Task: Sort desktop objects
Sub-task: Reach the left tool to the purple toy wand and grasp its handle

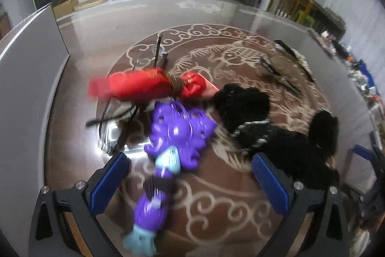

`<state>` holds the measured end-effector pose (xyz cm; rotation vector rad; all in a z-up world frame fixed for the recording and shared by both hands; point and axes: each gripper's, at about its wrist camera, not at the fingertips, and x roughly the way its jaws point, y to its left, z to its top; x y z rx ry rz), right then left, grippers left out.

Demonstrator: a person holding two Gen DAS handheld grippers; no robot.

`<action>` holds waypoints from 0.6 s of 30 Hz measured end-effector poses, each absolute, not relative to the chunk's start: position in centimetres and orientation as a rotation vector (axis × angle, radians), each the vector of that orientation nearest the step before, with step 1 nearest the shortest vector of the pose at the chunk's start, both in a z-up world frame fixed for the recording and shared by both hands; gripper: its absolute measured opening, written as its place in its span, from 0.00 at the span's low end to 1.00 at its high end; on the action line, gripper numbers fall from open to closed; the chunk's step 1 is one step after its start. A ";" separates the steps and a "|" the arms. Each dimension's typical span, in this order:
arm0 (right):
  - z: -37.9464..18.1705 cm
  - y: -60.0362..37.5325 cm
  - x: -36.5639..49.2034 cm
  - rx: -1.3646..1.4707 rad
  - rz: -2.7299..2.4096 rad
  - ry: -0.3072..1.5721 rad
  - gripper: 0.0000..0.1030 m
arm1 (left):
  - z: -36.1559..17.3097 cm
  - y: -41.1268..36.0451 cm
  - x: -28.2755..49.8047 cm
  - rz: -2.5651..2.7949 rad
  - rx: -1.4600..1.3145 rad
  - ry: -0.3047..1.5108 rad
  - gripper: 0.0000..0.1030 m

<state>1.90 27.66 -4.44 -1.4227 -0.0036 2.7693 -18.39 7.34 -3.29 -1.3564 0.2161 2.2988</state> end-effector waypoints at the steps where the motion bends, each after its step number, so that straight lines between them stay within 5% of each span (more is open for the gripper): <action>1: -4.4 27.7 1.9 -1.422 2.769 -0.004 1.00 | -3.5 7.9 -18.6 2.307 -1.358 0.266 1.00; 3: -4.5 27.7 1.9 -1.422 2.769 -0.004 1.00 | -3.6 8.3 -18.3 2.323 -1.339 0.326 0.91; 7: -4.5 27.6 1.9 -1.422 2.769 -0.004 1.00 | -2.7 7.3 -16.9 2.380 -1.271 0.306 0.44; 16: -4.5 27.6 1.9 -1.422 2.769 -0.004 1.00 | -2.5 3.9 -9.5 2.495 -1.363 0.076 0.43; 18: -4.5 27.6 1.9 -1.422 2.769 -0.004 1.00 | -2.8 3.5 -8.1 2.530 -1.344 0.034 0.49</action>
